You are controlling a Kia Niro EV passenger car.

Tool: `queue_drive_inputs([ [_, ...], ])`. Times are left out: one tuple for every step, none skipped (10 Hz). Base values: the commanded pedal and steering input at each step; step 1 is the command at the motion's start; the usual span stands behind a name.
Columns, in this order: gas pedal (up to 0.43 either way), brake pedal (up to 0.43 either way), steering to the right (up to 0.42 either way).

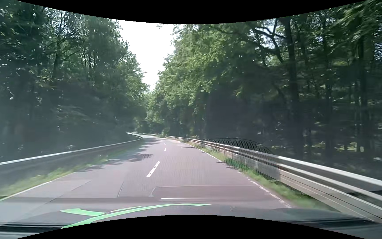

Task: Follow the waypoints while adhering to traffic rules and regulations

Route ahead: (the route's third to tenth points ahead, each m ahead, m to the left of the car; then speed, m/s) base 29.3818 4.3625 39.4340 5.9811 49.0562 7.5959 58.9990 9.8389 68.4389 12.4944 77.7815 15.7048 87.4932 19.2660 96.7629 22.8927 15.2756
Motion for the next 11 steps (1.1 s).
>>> queue_drive_inputs([
  [0.067, 0.000, -0.022],
  [0.067, 0.000, -0.021],
  [0.067, 0.000, -0.022],
  [0.067, 0.000, -0.022],
  [0.067, 0.000, -0.022],
  [0.067, 0.000, -0.022],
  [0.067, 0.000, -0.022],
  [0.067, 0.000, -0.022],
  [0.067, 0.000, -0.022],
  [0.067, 0.000, -0.022],
  [0.067, 0.000, -0.023],
])
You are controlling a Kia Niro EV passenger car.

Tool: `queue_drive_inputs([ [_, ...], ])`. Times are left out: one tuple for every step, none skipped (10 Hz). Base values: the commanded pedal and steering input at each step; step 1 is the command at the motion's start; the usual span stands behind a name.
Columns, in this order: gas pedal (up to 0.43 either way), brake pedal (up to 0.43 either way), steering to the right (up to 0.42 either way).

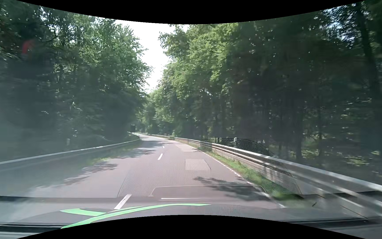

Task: Follow the waypoints while adhering to traffic rules and regulations

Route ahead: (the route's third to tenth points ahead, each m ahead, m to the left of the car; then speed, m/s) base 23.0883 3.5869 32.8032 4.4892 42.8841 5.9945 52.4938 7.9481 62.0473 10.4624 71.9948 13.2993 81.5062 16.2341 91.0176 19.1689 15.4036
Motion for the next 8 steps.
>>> queue_drive_inputs([
  [0.067, 0.000, -0.024],
  [0.067, 0.000, -0.024],
  [0.067, 0.000, -0.024],
  [0.067, 0.000, -0.025],
  [0.067, 0.000, -0.025],
  [0.067, 0.000, -0.026],
  [0.067, 0.000, -0.026],
  [0.067, 0.000, -0.026],
])
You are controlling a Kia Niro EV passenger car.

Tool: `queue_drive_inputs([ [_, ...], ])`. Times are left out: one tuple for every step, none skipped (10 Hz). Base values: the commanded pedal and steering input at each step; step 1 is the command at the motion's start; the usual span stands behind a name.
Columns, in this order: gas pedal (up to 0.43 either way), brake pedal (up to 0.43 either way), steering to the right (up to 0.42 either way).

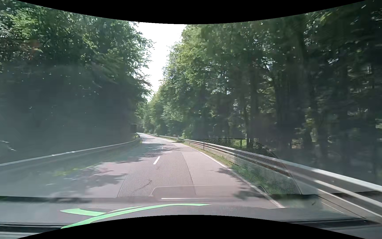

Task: Follow the waypoints while adhering to traffic rules and regulations

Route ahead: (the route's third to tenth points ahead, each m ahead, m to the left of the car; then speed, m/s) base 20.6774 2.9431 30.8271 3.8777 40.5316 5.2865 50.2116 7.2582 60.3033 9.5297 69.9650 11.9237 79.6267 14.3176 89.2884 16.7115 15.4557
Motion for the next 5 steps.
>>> queue_drive_inputs([
  [0.067, 0.000, -0.026],
  [0.067, 0.000, -0.026],
  [0.067, 0.000, -0.026],
  [0.067, 0.000, -0.027],
  [0.067, 0.000, -0.028],
])
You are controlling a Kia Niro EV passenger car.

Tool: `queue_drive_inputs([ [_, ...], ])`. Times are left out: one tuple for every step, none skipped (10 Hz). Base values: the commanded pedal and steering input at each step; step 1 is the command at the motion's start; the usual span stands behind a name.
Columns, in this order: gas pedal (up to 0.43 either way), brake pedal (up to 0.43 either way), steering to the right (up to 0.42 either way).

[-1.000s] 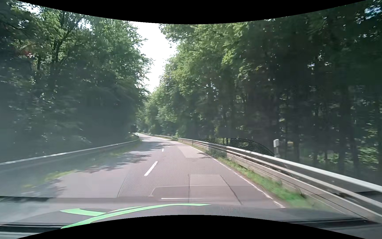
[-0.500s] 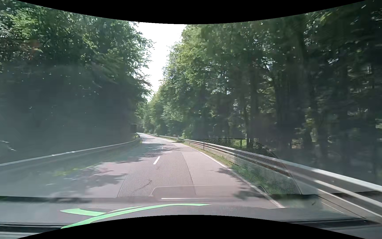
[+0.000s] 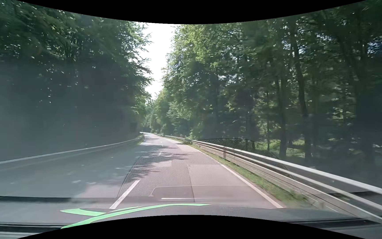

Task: Follow the waypoints while adhering to traffic rules and regulations

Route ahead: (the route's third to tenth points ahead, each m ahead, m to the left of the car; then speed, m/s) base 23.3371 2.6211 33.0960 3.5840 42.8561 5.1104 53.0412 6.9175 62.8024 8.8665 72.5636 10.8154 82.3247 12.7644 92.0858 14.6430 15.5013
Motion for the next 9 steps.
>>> queue_drive_inputs([
  [0.067, 0.000, -0.030],
  [0.067, 0.000, -0.031],
  [0.067, 0.000, -0.030],
  [0.067, 0.000, -0.030],
  [0.067, 0.000, -0.030],
  [0.067, 0.000, -0.031],
  [0.067, 0.000, -0.030],
  [0.067, 0.000, -0.029],
  [0.067, 0.000, -0.028],
])
